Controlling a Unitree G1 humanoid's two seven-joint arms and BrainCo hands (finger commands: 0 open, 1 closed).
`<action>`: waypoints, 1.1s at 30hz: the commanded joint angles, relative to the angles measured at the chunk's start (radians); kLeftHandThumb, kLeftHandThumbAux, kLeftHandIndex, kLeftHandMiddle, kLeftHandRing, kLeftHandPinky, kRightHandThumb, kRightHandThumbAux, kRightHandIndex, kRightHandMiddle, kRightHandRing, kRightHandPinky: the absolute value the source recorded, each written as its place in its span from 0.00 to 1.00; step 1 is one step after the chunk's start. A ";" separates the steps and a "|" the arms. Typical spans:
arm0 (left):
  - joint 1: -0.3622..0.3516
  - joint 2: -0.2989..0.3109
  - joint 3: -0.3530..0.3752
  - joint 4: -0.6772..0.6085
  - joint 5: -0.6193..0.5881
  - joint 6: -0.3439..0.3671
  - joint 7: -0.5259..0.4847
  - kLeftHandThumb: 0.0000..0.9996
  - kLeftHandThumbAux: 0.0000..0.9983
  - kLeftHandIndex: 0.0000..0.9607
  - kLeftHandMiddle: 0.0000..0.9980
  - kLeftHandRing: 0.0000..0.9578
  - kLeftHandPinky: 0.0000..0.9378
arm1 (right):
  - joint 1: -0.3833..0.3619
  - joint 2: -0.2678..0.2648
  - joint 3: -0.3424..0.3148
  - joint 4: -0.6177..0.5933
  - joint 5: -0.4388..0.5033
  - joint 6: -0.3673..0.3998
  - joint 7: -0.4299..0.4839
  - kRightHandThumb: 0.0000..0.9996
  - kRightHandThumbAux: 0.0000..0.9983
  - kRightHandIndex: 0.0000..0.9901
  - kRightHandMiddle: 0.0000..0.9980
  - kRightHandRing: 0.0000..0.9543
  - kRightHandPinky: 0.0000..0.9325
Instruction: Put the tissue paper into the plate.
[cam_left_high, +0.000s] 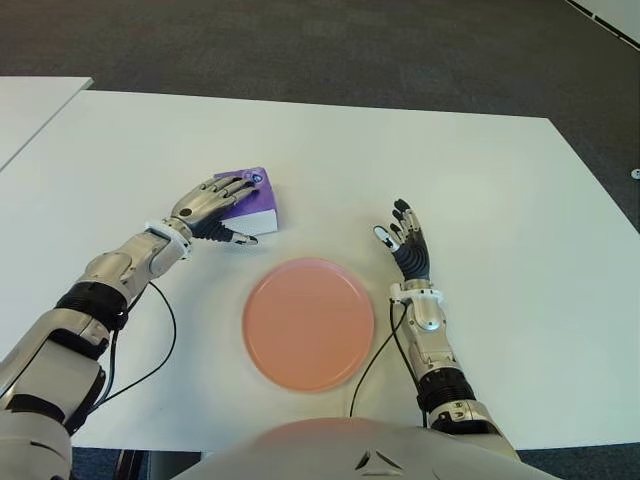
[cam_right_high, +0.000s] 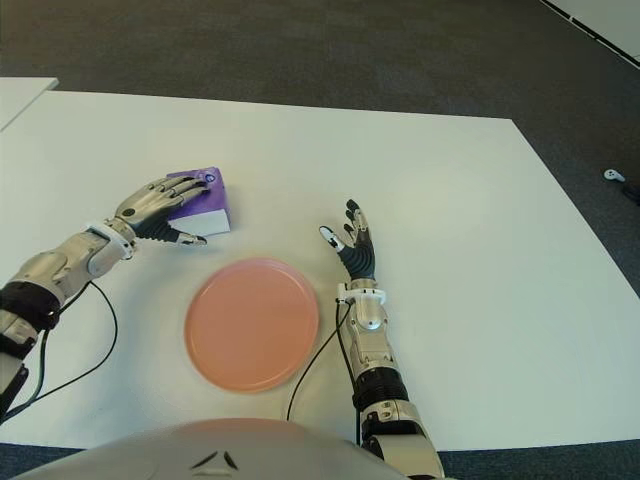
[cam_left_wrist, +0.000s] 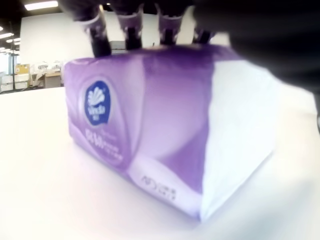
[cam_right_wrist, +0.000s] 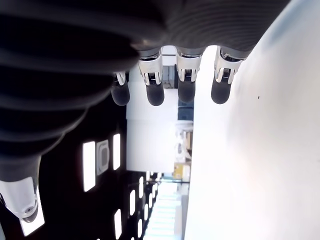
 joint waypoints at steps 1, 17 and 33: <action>0.002 -0.033 -0.036 0.081 0.052 0.040 0.057 0.06 0.33 0.00 0.00 0.00 0.00 | 0.046 -0.002 -0.005 0.026 0.010 0.041 0.008 0.01 0.55 0.00 0.00 0.00 0.00; -0.108 -0.142 -0.162 0.371 0.141 0.159 0.265 0.05 0.32 0.00 0.00 0.00 0.00 | 0.142 -0.036 0.000 0.008 0.058 0.010 0.117 0.01 0.55 0.00 0.00 0.00 0.00; -0.152 -0.181 -0.226 0.466 0.159 0.222 0.477 0.06 0.33 0.00 0.00 0.00 0.00 | 0.339 -0.054 0.004 -0.193 0.119 0.244 0.212 0.02 0.65 0.00 0.00 0.00 0.00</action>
